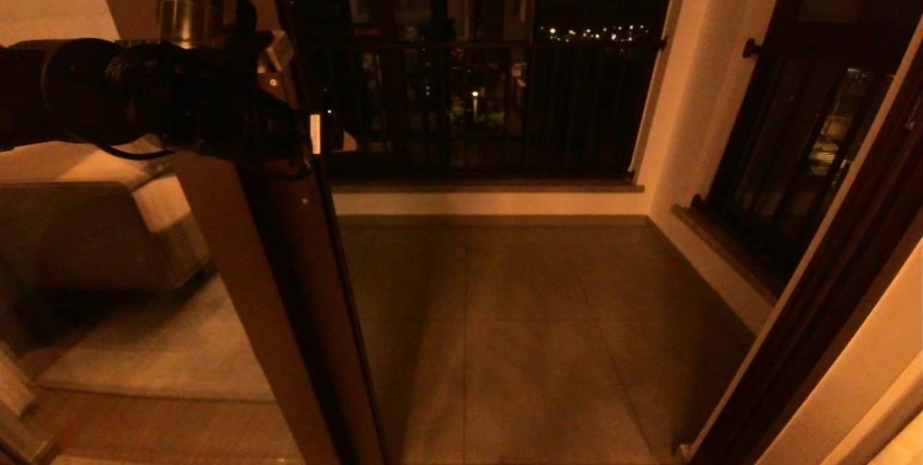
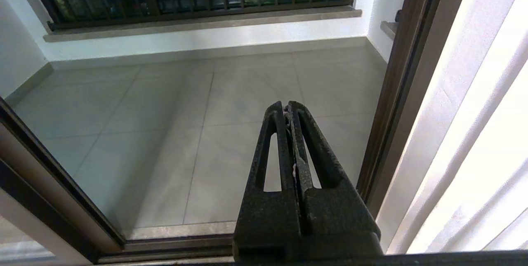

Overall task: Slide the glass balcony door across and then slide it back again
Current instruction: Close the slid door

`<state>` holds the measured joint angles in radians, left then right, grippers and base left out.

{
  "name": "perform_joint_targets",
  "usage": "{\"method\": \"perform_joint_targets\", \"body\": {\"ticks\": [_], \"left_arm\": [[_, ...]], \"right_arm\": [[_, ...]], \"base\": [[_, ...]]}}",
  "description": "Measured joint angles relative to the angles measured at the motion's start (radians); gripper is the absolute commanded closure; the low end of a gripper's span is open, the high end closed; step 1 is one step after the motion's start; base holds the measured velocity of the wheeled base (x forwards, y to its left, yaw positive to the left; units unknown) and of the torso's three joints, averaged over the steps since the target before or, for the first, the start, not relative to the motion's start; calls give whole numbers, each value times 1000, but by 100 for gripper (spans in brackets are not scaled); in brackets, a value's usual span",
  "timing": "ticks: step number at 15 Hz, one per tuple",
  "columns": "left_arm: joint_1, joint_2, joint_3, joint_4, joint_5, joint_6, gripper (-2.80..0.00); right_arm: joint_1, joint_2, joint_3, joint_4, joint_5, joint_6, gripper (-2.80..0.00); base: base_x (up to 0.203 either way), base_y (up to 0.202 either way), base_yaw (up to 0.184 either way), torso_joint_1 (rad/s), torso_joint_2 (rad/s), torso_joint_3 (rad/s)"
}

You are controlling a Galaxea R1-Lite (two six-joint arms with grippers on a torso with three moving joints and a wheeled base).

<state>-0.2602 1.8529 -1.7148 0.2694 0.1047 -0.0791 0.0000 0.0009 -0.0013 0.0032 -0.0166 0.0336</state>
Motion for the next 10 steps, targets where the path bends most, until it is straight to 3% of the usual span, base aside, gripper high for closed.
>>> {"method": "perform_joint_targets", "body": {"ticks": [10], "left_arm": [[8,54,-43,-30,0,13,-280]], "right_arm": [[0,0,0,0,0,0,0]], "base": [[0,0,0,0,0,0]]}}
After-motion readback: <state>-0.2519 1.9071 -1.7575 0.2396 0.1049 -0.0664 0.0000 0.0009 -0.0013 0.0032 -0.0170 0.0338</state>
